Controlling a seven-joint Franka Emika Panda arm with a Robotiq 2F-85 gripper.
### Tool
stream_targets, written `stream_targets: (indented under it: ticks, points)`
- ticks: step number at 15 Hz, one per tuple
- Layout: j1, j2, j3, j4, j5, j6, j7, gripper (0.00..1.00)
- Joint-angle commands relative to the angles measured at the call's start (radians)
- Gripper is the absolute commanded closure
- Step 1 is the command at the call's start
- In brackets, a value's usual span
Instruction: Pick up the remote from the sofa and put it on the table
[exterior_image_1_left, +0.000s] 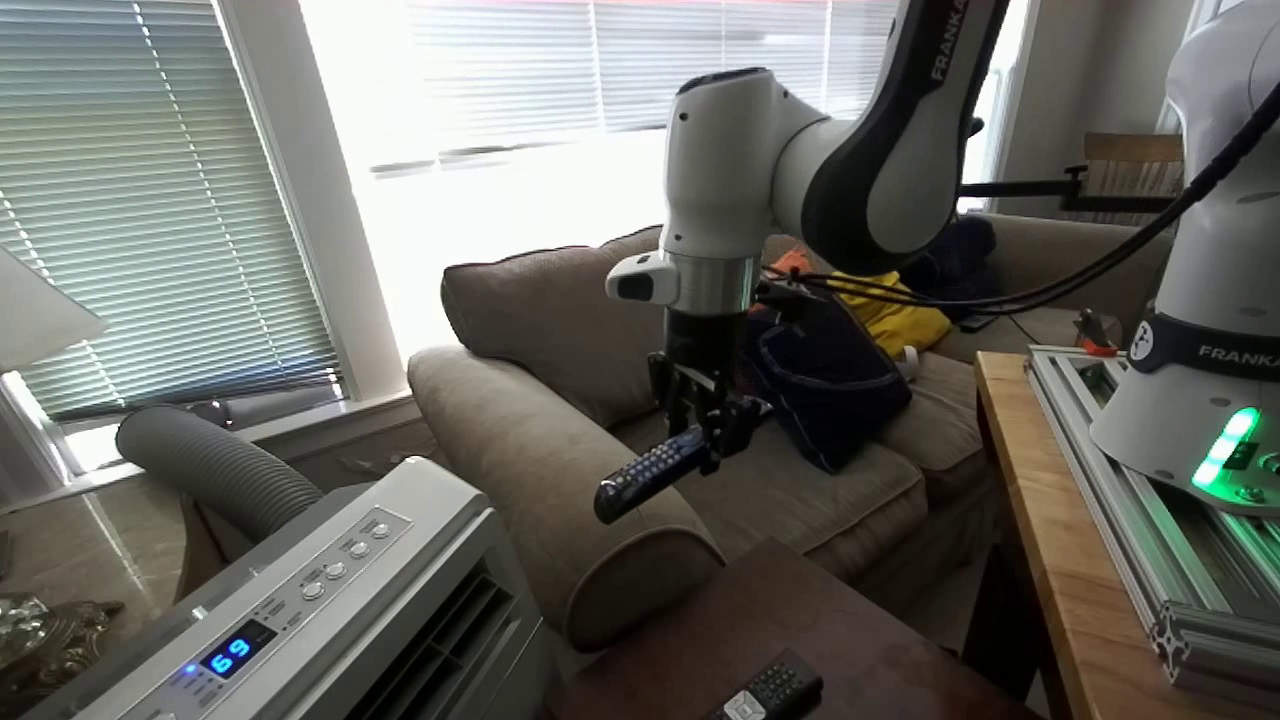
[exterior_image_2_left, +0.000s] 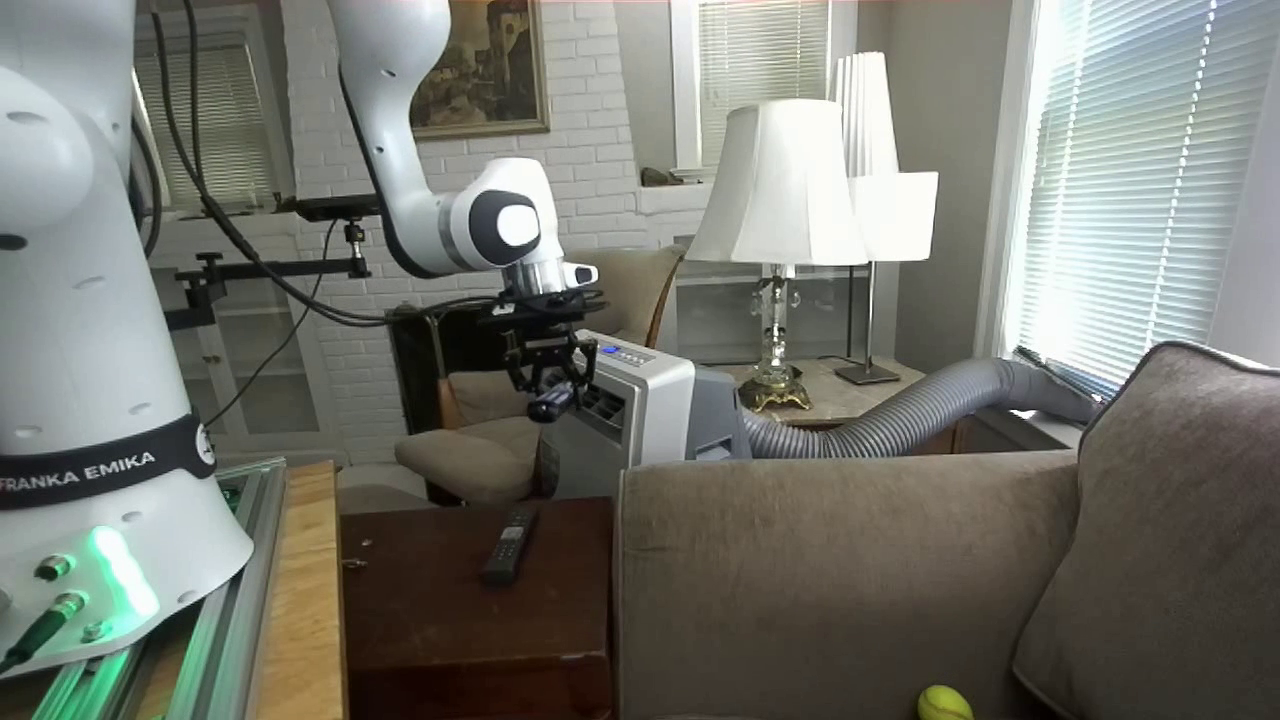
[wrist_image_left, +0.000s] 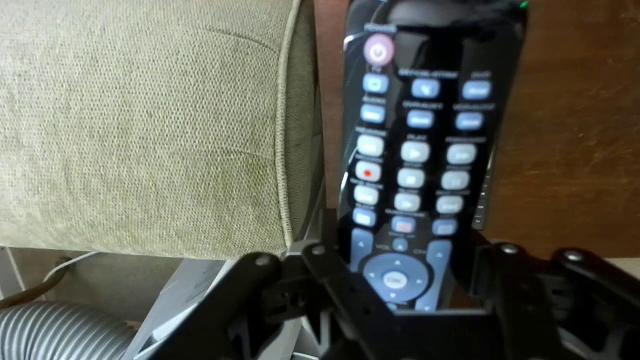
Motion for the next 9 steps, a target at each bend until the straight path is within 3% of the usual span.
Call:
stream_targets:
  ticks: [1, 5, 9]
  points:
    - [0.133, 0.076, -0.130, -0.004, -0.099, 0.139, 0.179, 0.73]
    - [0.278, 0.195, -0.255, 0.014, -0.083, 0.252, 0.238, 0.73]
    - [0.317, 0.346, -0.256, 0.050, -0.060, 0.370, 0.212, 0.73]
